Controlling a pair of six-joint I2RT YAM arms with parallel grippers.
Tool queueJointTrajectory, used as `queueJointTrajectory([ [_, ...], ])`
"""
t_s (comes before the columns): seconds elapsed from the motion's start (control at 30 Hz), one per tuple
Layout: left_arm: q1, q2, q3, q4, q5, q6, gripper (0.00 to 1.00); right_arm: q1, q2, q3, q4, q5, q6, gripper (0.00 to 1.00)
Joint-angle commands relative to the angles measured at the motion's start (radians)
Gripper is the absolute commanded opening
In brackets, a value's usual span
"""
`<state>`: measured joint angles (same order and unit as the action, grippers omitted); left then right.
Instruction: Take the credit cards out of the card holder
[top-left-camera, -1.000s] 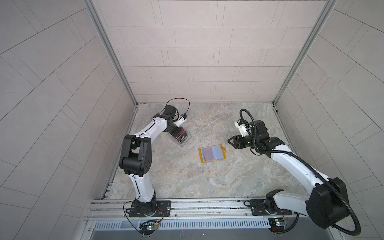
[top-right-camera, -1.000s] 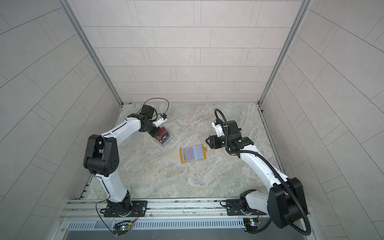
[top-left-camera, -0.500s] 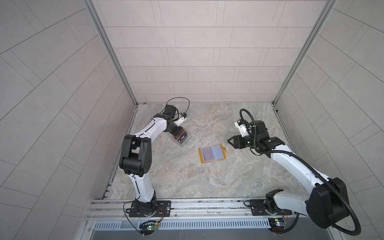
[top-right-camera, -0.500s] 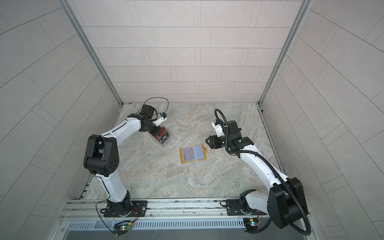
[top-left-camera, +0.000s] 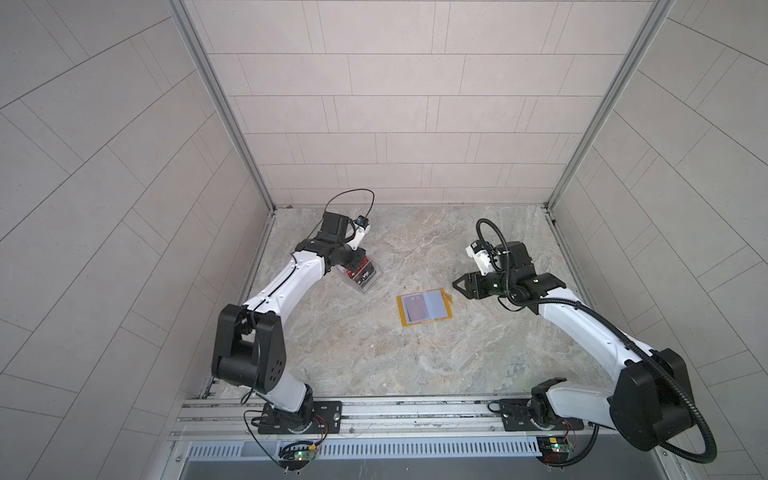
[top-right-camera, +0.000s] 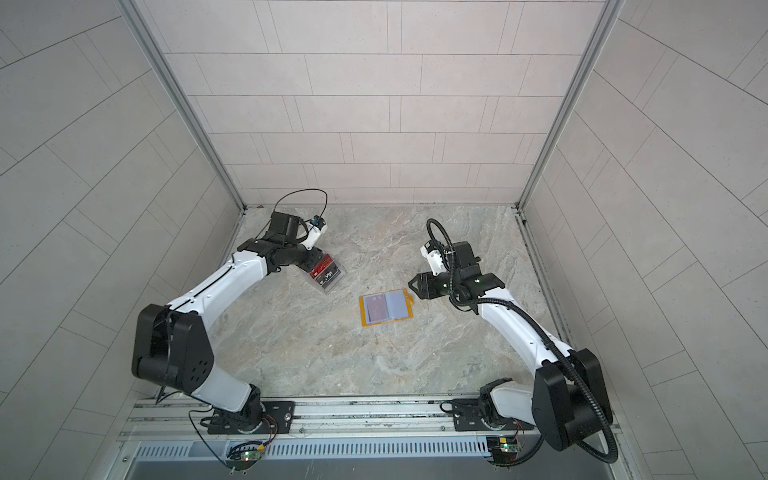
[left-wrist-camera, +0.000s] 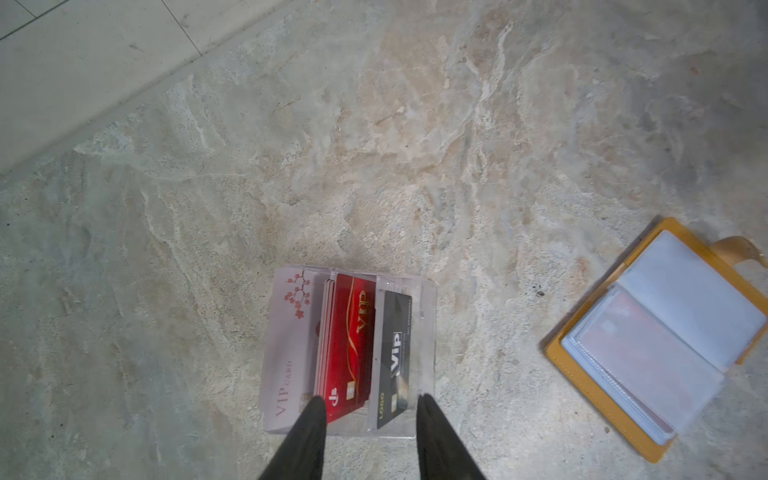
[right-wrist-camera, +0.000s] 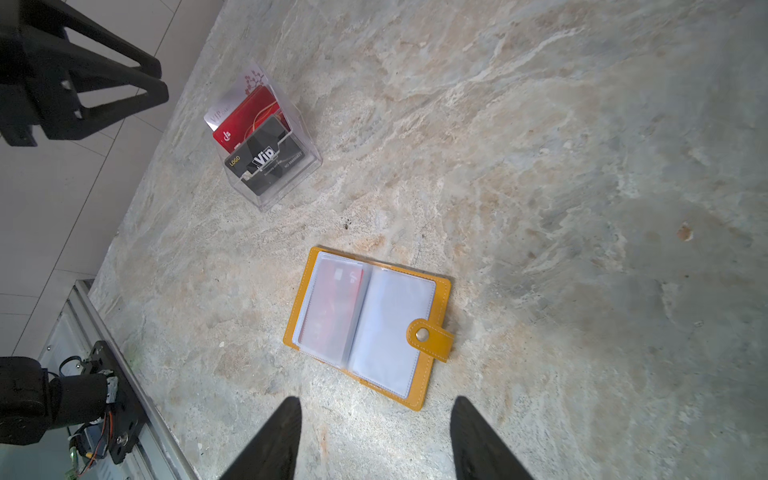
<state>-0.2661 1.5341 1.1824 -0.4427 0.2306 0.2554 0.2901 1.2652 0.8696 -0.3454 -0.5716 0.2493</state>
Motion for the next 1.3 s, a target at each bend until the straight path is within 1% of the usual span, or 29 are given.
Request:
queueJointTrajectory([
  [0.0, -0.042, -0.057, -0.060, 0.043, -0.007, -0.084, 0.40, 0.024, 0.032, 0.030, -0.012, -0.033, -0.025, 0.60],
  [0.1, -0.093, -0.097, -0.120, 0.070, -0.013, -0.124, 0.40, 0.050, 0.055, 0.045, -0.017, -0.013, -0.028, 0.61],
  [0.2, -0.143, -0.132, -0.190, 0.111, -0.006, -0.162, 0.39, 0.091, 0.067, 0.052, -0.017, 0.045, -0.030, 0.62],
  [0.33, -0.190, -0.159, -0.266, 0.180, 0.059, -0.215, 0.38, 0.130, 0.071, 0.047, 0.010, 0.095, -0.017, 0.62],
  [0.43, -0.204, -0.159, -0.315, 0.249, 0.106, -0.265, 0.38, 0.161, 0.070, 0.040, 0.026, 0.150, -0.009, 0.62],
  [0.5, -0.215, -0.142, -0.343, 0.294, 0.122, -0.296, 0.37, 0.185, 0.071, 0.038, 0.032, 0.195, -0.004, 0.63],
  [0.6, -0.229, -0.092, -0.355, 0.331, 0.135, -0.332, 0.32, 0.222, 0.070, 0.027, 0.053, 0.261, 0.009, 0.63],
  [0.63, -0.229, -0.074, -0.358, 0.348, 0.141, -0.344, 0.31, 0.232, 0.072, 0.022, 0.065, 0.274, 0.016, 0.63],
  [0.67, -0.259, -0.060, -0.362, 0.370, 0.145, -0.353, 0.31, 0.242, 0.074, 0.015, 0.078, 0.283, 0.023, 0.63],
  [0.7, -0.269, -0.047, -0.366, 0.388, 0.143, -0.360, 0.30, 0.251, 0.075, 0.009, 0.089, 0.291, 0.029, 0.63],
  [0.93, -0.298, 0.055, -0.362, 0.471, 0.143, -0.414, 0.27, 0.314, 0.114, -0.003, 0.109, 0.367, 0.038, 0.63],
  [1.07, -0.311, 0.088, -0.368, 0.481, 0.105, -0.437, 0.27, 0.329, 0.126, -0.009, 0.112, 0.388, 0.036, 0.63],
  [1.27, -0.317, 0.136, -0.381, 0.514, 0.117, -0.456, 0.18, 0.346, 0.157, -0.012, 0.133, 0.392, 0.042, 0.63],
])
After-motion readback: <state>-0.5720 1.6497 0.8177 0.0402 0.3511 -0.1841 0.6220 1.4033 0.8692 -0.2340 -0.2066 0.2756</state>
